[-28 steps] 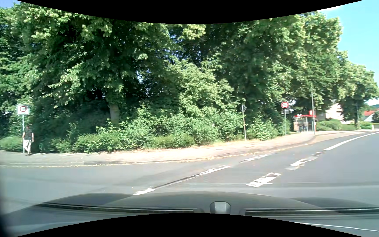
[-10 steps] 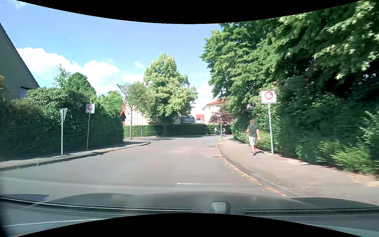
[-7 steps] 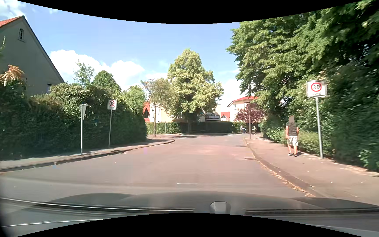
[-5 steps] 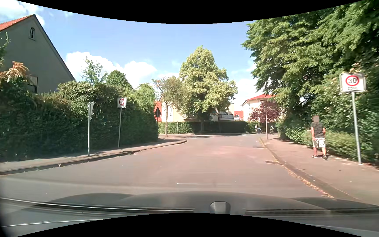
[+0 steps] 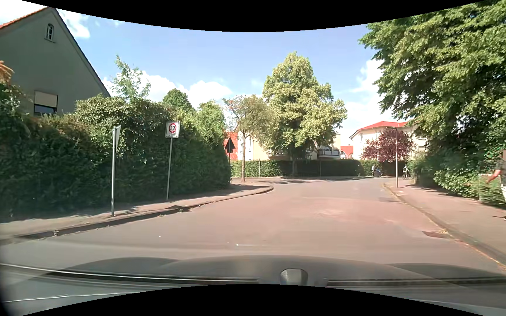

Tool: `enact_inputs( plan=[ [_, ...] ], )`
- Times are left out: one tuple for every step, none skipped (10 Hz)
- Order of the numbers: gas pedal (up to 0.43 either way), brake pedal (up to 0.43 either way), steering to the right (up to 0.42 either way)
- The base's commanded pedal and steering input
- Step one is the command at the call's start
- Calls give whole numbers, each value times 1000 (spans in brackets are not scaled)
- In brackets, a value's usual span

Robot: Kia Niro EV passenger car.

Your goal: Follow the waypoints while adhering to traffic rules and regulations

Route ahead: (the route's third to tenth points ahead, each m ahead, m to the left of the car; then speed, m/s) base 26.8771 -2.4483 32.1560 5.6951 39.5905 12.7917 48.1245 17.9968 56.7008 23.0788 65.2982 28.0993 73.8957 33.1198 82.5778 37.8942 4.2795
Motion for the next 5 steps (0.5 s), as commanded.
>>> enact_inputs(
  plan=[
    [87,6,10],
    [87,6,46],
    [87,6,83],
    [98,6,111],
    [98,6,133]
  ],
)
